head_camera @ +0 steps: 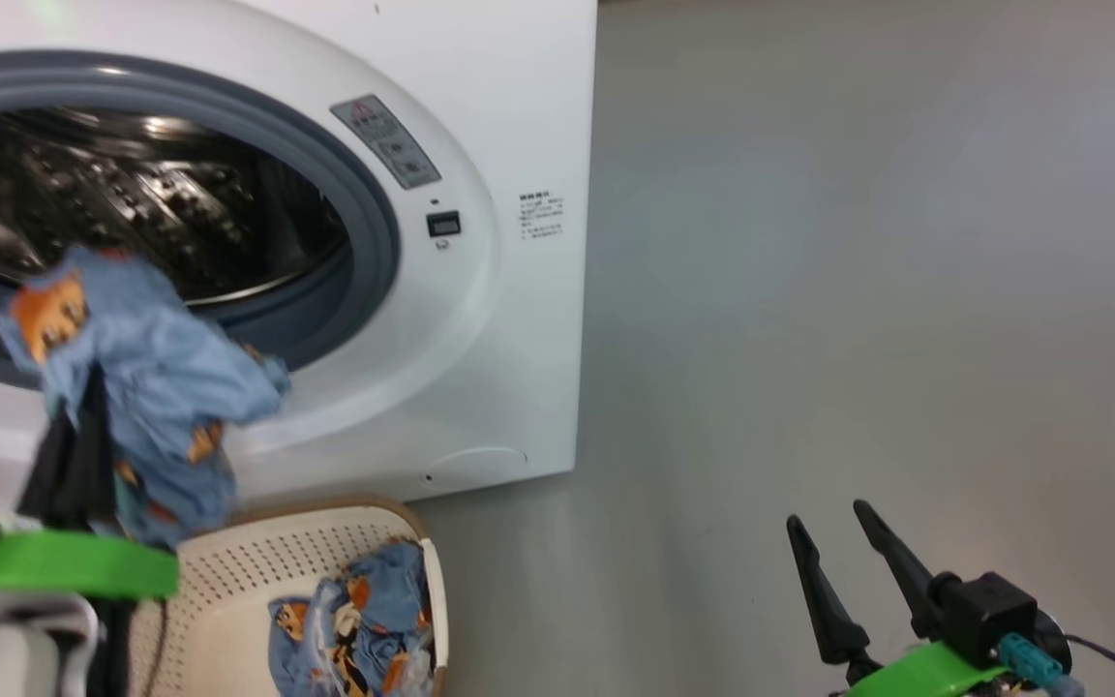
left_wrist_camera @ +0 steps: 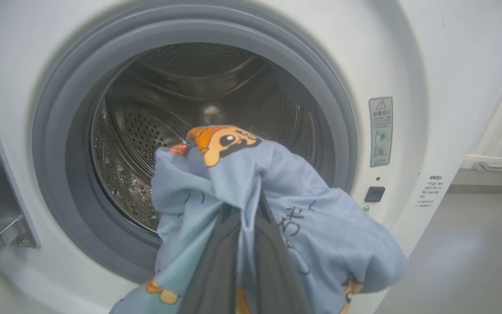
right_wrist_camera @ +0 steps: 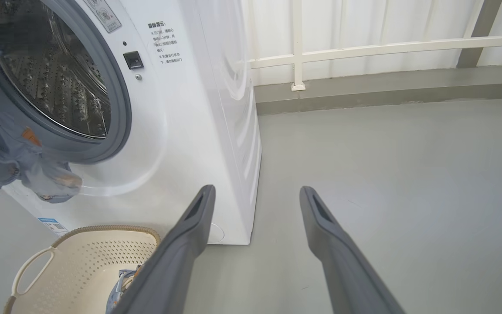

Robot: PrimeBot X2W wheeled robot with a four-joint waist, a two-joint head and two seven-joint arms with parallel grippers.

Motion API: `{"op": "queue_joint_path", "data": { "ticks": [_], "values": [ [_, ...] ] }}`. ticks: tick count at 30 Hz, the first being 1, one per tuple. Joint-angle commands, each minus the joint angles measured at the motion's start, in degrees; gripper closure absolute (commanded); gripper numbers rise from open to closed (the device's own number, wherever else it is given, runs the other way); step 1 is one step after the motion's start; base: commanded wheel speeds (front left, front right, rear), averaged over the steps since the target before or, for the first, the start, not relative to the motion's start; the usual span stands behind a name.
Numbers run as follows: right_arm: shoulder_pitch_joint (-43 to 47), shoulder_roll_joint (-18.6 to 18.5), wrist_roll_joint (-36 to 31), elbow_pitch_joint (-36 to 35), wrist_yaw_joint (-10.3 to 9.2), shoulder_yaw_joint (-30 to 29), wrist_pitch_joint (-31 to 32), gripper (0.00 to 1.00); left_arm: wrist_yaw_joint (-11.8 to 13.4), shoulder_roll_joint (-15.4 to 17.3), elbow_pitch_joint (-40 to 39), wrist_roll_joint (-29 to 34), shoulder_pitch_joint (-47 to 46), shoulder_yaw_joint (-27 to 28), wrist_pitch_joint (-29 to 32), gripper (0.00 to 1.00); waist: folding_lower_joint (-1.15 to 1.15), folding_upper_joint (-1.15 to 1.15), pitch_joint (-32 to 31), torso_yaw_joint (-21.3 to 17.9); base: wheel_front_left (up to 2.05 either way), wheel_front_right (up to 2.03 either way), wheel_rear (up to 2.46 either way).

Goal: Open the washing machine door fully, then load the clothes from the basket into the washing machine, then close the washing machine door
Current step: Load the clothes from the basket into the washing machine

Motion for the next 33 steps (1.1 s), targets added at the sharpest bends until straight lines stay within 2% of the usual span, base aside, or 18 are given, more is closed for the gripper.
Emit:
{"op": "queue_joint_path", "data": {
  "ticks": [1, 17, 22, 26, 33],
  "values": [
    [-2.76, -0.22, 0.68, -2.08, 0.35, 1.75, -0.28, 0.0, -0.15, 3.24, -0.71, -1.07, -5.16, 1.72, -0.37, 1.0, 0.0, 0.0, 4.61, -2.19, 0.0, 0.0, 0.0],
    [-5.89, -0.22, 2.2, -5.73, 0.35, 4.73, -0.28, 0.0, -0.15, 12.08, 6.47, -5.71, -21.47, -0.73, -0.37, 1.0, 0.0, 0.0, 18.26, -6.59, 0.0, 0.0, 0.0],
    [-6.71, -0.22, 2.9, -7.08, 0.35, 5.89, -0.28, 0.0, -0.15, 15.36, 10.1, -7.5, -26.14, -4.36, -0.37, 1.0, 0.0, 0.0, 22.45, -7.5, 0.0, 0.0, 0.0],
    [-7.33, -0.22, 3.6, -7.39, 0.35, 7.04, -0.28, 0.0, -0.15, 17.64, 16.72, -9.76, -31.6, -7.9, -0.2, 1.0, 0.0, 0.0, 24.7, -8.11, 0.0, 0.0, 0.0],
    [-7.32, -0.22, 4.05, -7.67, 0.35, 9.22, -0.28, 0.0, -0.15, 19.96, 25.8, -13.58, -42.4, -13.46, 6.47, 1.0, 0.0, 0.0, 27.71, -8.77, 0.0, 0.0, 0.0]
  ]
}}
